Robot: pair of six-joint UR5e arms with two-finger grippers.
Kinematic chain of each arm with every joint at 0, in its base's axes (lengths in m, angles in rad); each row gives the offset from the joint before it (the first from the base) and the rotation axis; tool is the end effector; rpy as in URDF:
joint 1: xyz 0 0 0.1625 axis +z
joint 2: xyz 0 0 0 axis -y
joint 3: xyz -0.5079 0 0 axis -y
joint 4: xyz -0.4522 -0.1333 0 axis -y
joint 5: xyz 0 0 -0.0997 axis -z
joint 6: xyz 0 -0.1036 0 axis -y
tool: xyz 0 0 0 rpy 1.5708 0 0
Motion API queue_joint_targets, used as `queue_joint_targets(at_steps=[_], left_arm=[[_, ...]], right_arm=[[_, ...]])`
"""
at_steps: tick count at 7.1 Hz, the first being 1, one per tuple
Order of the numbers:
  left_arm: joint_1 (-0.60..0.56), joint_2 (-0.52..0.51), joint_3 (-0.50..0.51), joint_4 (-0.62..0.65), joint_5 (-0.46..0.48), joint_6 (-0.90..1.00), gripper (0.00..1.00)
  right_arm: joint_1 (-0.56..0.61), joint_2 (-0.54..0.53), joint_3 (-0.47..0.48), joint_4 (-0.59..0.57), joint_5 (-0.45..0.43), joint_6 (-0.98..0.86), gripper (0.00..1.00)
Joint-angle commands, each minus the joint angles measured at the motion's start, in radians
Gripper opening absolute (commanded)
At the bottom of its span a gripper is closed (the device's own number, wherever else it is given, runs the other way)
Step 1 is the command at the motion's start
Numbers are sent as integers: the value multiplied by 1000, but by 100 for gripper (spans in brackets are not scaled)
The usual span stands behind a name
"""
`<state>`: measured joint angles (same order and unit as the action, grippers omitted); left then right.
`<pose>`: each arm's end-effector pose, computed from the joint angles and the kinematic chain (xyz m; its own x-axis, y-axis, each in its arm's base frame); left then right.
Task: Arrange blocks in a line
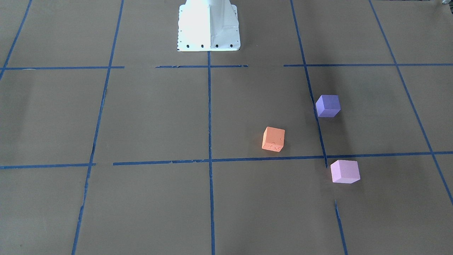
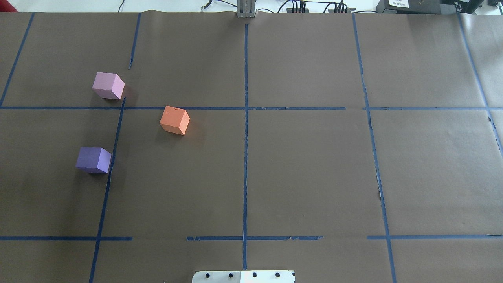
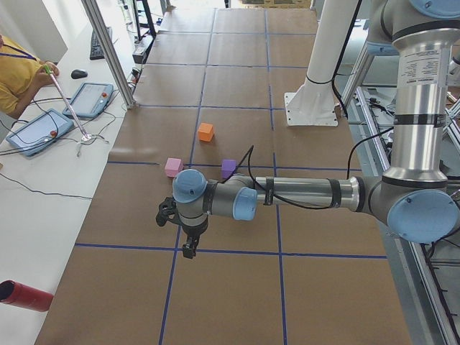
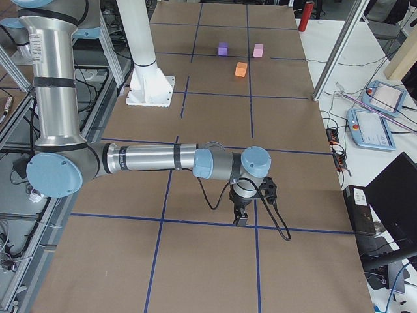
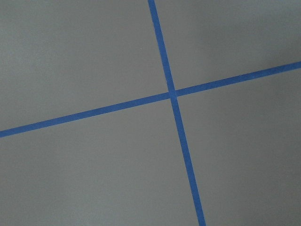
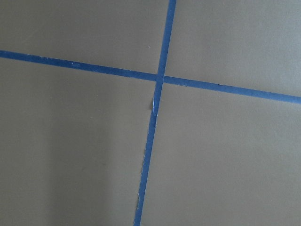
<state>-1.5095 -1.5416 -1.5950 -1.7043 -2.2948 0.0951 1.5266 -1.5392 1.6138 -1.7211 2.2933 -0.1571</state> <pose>-0.0311 -0.5491 0.7366 0.7334 0.2240 -0.6418 -0.1310 0.9730 0.1900 0.0400 -0.5628 0.7215 0.7355 -0.1392 0.6631 0.1611 0.9865 0.0285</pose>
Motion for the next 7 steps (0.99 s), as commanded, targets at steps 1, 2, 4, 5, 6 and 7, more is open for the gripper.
queue_joint_targets(at_steps=[1, 2, 4, 5, 6, 7], left_arm=[[0, 0, -8, -1, 0, 2, 100], [0, -3, -10, -6, 0, 3, 100], [0, -28, -16, -165, -2, 3, 100], [11, -34, -25, -208, -56, -15, 100], [76, -78, -25, -209, -107, -137, 100], [172, -142, -46, -209, -107, -305, 100]], right_arm=[[0, 1, 0, 0, 0, -1, 100], [1, 1, 0, 0, 0, 1, 100], [1, 1, 0, 0, 0, 1, 100], [0, 1, 0, 0, 0, 1, 100], [0, 1, 0, 0, 0, 1, 100], [0, 1, 0, 0, 0, 1, 100]])
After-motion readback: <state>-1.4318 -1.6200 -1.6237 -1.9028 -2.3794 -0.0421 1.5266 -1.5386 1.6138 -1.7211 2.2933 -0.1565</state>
